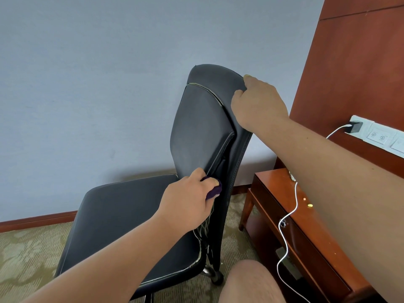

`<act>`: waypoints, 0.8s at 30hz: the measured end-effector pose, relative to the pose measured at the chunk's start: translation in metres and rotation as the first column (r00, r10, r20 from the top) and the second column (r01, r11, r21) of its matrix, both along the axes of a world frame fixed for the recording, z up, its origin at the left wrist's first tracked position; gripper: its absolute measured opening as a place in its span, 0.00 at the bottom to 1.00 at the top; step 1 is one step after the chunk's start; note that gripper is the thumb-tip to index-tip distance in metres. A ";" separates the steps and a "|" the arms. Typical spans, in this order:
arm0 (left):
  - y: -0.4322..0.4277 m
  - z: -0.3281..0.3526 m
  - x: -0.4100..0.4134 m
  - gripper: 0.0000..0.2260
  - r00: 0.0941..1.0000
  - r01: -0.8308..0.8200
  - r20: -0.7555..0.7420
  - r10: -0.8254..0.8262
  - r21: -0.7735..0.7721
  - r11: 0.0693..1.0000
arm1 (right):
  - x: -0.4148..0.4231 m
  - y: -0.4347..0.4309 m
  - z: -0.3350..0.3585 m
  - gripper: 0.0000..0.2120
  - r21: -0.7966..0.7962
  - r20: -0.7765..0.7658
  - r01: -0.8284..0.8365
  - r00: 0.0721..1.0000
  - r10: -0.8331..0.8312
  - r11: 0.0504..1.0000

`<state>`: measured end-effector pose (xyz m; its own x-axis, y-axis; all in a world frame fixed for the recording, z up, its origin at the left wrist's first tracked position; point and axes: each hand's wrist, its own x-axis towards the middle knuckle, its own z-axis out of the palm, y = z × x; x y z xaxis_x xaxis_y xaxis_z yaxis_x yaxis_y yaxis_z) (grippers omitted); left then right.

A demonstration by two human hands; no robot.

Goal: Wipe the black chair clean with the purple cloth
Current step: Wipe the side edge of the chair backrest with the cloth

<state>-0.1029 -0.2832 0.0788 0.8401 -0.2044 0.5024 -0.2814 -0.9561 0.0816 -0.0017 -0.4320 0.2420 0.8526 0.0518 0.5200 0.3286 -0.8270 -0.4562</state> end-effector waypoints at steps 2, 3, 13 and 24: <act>-0.002 0.008 -0.001 0.12 0.999 0.010 0.033 -0.007 -0.067 0.998 | 0.000 0.000 0.000 0.04 0.004 -0.001 0.003 1.000 -0.003 1.000; -0.003 0.012 0.000 0.11 0.998 0.013 0.057 -0.008 -0.096 0.995 | 0.000 0.000 -0.001 0.05 0.005 -0.003 0.004 1.000 -0.004 1.000; -0.009 -0.012 0.002 0.13 0.998 -0.010 0.060 0.009 0.012 1.000 | -0.001 -0.001 -0.001 0.09 0.001 -0.005 0.012 1.000 -0.012 1.000; -0.018 0.001 -0.002 0.11 0.993 0.021 0.115 0.014 -0.292 0.956 | 0.000 0.000 0.000 0.09 0.012 -0.009 0.011 1.000 -0.011 1.000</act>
